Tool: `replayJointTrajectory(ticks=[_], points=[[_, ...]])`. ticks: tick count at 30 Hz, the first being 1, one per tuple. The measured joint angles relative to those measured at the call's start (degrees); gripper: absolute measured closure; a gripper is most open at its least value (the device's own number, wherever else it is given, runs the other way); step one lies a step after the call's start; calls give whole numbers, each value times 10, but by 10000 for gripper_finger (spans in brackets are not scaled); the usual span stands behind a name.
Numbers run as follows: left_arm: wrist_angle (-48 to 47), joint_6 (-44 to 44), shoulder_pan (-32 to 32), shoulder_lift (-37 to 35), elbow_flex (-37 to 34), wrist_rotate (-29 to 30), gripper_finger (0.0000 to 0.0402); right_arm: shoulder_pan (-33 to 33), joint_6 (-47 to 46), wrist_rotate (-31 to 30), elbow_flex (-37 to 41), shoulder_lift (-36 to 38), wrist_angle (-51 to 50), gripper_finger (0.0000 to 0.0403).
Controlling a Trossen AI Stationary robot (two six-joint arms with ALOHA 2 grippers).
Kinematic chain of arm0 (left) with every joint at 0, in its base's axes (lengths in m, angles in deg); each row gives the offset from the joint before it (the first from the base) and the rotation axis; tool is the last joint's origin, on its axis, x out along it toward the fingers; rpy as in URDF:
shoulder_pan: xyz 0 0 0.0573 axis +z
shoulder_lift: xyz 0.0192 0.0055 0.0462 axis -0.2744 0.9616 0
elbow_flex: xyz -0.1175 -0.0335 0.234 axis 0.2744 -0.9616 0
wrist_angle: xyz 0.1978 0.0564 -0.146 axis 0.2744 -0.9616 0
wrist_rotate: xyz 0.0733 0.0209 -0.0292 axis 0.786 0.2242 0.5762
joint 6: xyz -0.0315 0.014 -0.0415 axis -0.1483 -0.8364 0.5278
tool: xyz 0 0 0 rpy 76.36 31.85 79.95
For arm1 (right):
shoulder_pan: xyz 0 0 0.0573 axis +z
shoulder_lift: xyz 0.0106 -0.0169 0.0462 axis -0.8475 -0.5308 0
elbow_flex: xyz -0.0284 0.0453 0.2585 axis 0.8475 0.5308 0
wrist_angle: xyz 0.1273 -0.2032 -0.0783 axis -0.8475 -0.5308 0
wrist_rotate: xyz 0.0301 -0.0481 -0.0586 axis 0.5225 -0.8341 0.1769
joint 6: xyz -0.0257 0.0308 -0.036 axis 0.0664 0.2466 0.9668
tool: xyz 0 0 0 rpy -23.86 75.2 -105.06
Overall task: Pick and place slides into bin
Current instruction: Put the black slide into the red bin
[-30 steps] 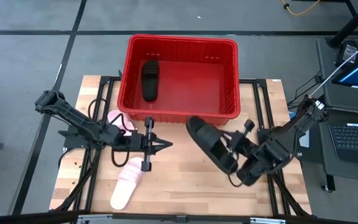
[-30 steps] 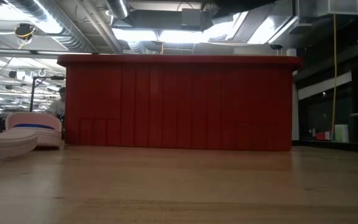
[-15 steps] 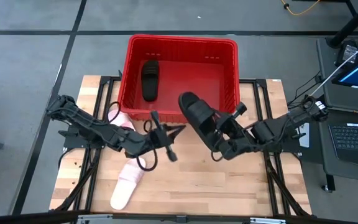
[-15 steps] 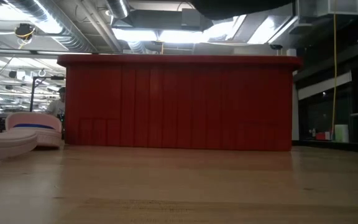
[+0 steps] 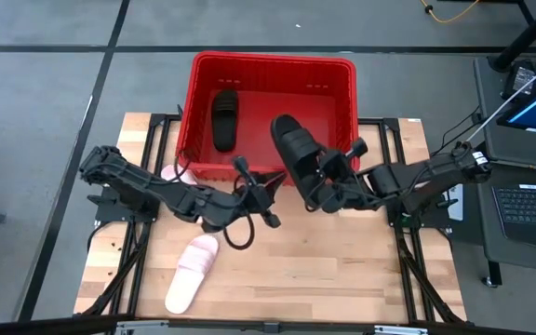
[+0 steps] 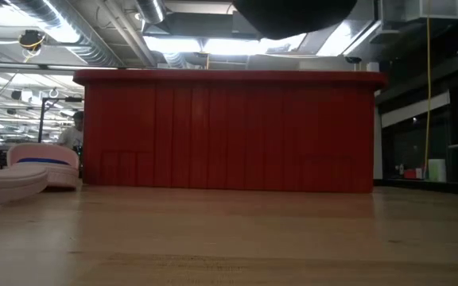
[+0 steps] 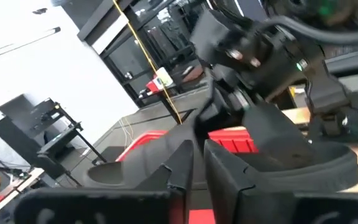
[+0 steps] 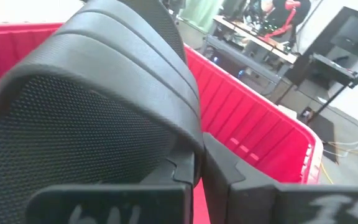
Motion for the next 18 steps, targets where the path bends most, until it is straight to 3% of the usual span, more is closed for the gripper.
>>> replayJointTrajectory(ticks=[10, 18], points=[[14, -5, 37, 17, 0, -24, 282, -16, 68, 6, 0, 0, 56, 387], [55, -20, 58, 16, 0, -52, 265, -26, 89, 6, 0, 0, 80, 387]])
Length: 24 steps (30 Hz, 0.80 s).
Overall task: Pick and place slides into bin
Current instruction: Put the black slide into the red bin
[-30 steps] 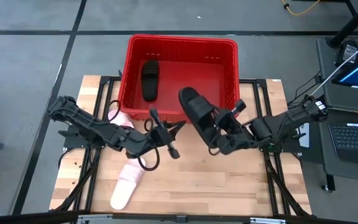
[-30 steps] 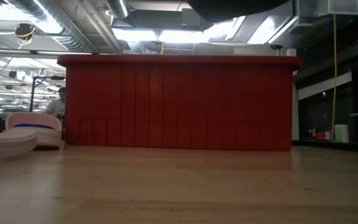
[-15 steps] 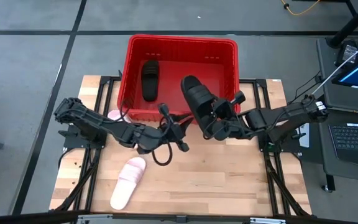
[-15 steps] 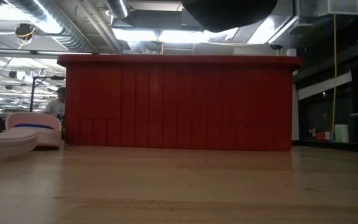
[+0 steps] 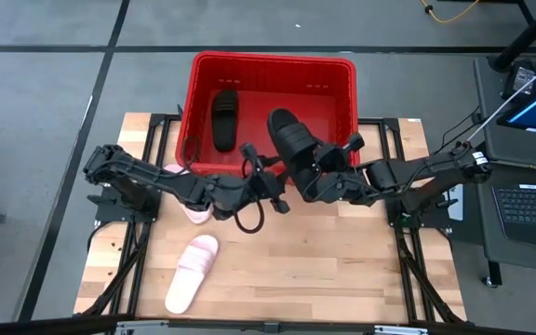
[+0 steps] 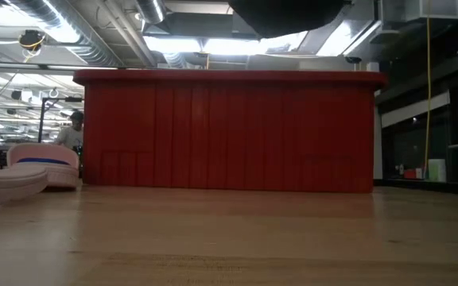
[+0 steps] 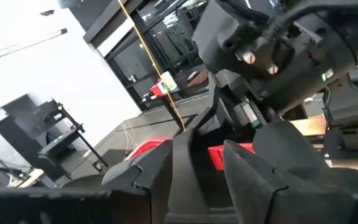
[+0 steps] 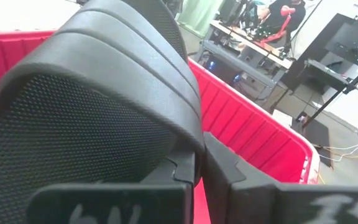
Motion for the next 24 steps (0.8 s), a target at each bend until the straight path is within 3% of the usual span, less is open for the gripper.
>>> replayJointTrajectory(ticks=[16, 24], points=[[-10, -52, 31, 0, 0, -31, 266, -3, 56, 0, 0, 0, 72, 387], [-26, -69, 48, 0, 0, 6, 268, -3, 82, 2, 1, 0, 96, 387]])
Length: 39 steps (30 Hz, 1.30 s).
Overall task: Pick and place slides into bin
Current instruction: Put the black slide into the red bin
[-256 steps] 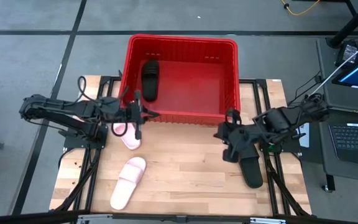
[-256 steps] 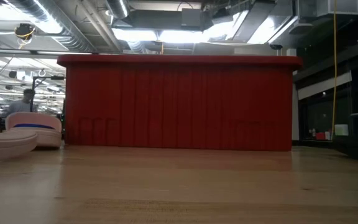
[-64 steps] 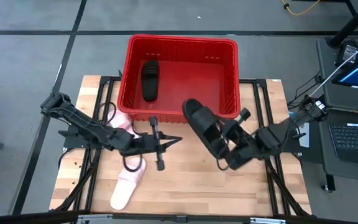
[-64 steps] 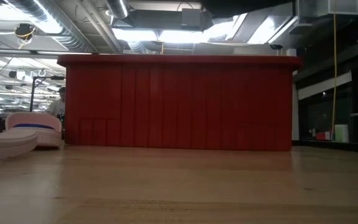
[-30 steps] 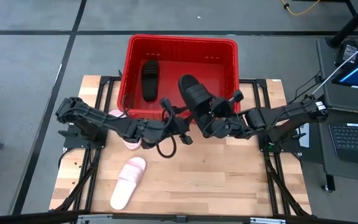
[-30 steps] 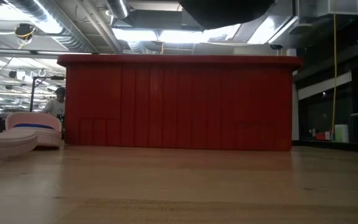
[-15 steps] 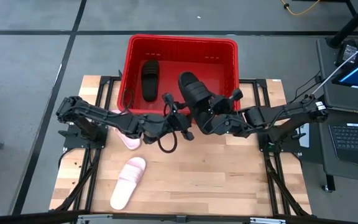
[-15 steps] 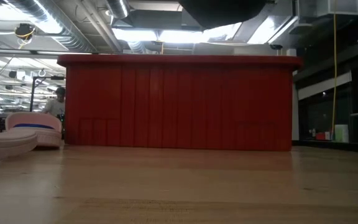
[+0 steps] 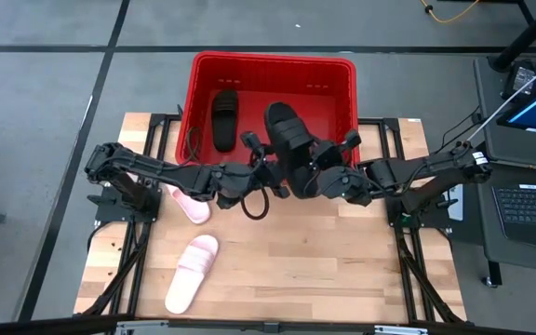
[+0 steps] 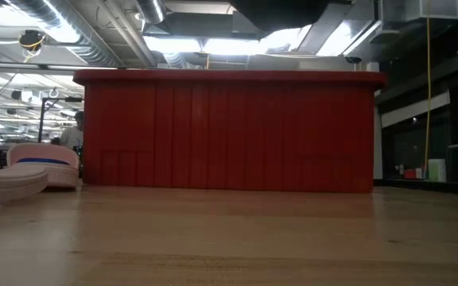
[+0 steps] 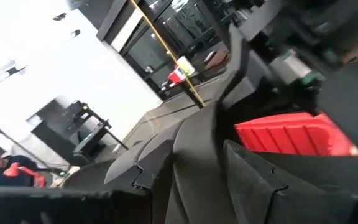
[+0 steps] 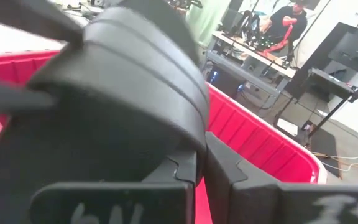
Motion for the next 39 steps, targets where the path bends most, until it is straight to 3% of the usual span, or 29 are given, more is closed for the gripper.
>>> replayJointTrajectory(ticks=[11, 26, 39], points=[[-13, -9, 16, 0, 0, 6, 269, 0, 4, 7, 0, 0, 1, 387], [-15, -97, 35, 0, 0, 33, 274, 0, 8, 35, 0, 0, 18, 387], [-15, -114, 36, -1, 0, 8, 361, 0, 20, 33, 0, 0, 16, 387]])
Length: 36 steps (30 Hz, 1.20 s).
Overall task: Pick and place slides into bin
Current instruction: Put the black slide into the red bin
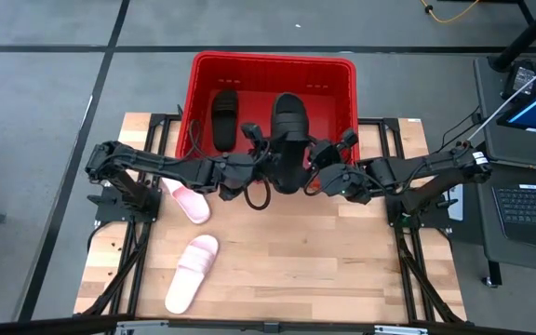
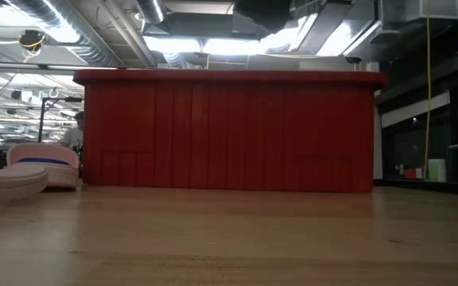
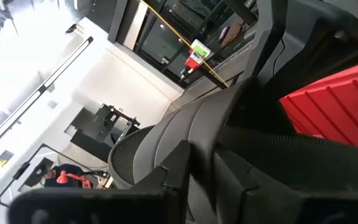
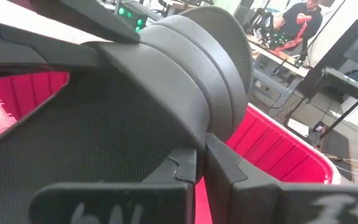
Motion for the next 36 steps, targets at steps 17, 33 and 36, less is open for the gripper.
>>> replayJointTrajectory(ticks=[17, 33, 36], points=[[0, -54, 20, 2, -1, 36, 396, 3, 15, 29, -1, 1, 5, 311], [3, -84, 96, -18, -1, -76, 395, 1, 71, 103, -1, 1, 8, 336], [4, -83, 117, -38, -1, -103, 396, -2, 109, 103, -1, 3, 35, 383]])
